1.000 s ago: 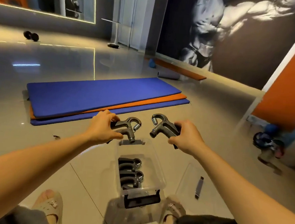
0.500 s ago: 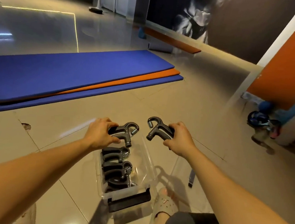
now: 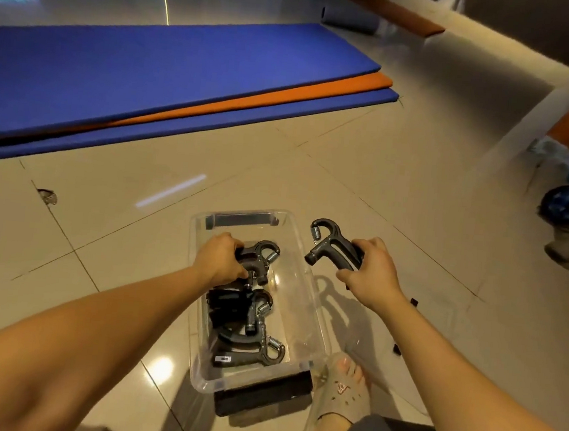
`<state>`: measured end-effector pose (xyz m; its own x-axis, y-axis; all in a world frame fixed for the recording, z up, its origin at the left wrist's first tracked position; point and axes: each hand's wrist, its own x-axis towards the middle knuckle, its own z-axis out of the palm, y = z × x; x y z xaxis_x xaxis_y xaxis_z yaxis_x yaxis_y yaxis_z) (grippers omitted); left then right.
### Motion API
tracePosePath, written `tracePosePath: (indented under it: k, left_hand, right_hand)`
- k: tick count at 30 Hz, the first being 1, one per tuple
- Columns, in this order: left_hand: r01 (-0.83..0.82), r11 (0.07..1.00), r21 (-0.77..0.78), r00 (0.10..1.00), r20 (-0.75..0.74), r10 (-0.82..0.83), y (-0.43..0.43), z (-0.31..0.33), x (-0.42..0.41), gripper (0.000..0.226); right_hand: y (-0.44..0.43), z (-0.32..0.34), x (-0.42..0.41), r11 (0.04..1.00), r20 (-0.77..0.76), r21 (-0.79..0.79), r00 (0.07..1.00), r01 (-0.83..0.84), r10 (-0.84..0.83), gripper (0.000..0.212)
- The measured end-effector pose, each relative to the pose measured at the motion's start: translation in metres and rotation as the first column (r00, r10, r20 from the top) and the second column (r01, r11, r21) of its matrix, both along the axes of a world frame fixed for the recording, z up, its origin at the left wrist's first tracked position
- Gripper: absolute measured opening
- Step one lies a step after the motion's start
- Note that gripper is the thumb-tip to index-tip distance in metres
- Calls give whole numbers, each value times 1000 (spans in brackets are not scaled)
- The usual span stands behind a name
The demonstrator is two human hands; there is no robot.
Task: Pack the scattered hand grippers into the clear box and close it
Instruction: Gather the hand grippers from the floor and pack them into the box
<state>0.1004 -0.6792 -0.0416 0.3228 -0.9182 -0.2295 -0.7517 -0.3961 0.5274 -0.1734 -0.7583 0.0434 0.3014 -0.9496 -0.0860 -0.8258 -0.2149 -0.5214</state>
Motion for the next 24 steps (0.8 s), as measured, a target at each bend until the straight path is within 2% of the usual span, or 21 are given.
tracePosePath:
  k: [3,10,14,24]
  left_hand:
    - [25,995,97,999,44,-29,-11,-18,2,35]
    - [-29,981,189,990,141,2,-29,-50,5,21]
    - [-37,980,194,965,263,-15,-37,-63,4,22]
    - [-76,974,212,960,280,14,-37,-74,0,48]
  right_hand:
    - [-15,-10,11,1000,7,19,1000,-12,12,60]
    - [-32,-28,38,998,25,0,998,-62,62,61]
    - [-36,-34,45,998,39,10,997,-66,65,60]
    - [-39,-39,42,997,63,32,996,-67,65,57]
